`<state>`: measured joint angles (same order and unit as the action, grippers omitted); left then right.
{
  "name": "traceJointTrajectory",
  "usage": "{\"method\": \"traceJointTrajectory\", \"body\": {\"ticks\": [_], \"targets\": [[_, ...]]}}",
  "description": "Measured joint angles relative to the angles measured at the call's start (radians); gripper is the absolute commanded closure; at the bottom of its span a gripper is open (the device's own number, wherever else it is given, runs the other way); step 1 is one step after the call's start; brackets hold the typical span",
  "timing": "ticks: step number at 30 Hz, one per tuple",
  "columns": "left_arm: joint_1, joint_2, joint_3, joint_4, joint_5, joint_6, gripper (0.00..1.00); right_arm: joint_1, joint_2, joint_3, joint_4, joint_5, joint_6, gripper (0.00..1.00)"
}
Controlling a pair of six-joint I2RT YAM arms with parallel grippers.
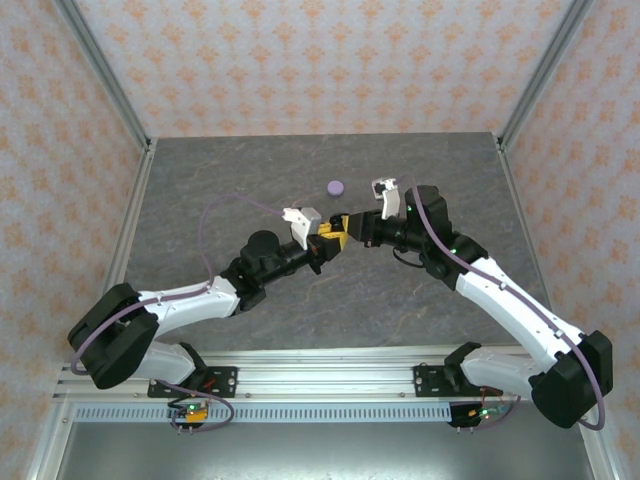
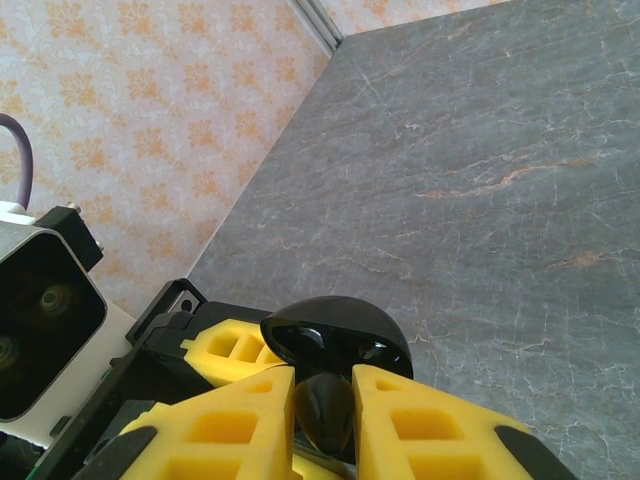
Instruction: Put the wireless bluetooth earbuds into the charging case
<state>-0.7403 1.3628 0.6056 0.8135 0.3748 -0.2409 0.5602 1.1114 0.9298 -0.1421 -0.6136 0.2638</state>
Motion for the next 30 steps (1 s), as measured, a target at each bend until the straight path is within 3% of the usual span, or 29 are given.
{"method": "traceJointTrajectory", "body": {"ticks": [5,22,30], "targets": [[0.000,0.000,0.000,-0.009,0.003,0.005,0.85,0.002,-0.002,0.003,-0.012,-0.011,-0.009,0.66],[0.000,-0.012,0.005,-0.043,0.011,0.034,0.85,0.007,-0.006,0.023,-0.068,0.021,-0.014,0.45],[0.000,-0.029,0.020,-0.131,0.057,0.103,0.85,0.007,-0.054,0.032,-0.106,0.137,-0.006,0.49]]}}
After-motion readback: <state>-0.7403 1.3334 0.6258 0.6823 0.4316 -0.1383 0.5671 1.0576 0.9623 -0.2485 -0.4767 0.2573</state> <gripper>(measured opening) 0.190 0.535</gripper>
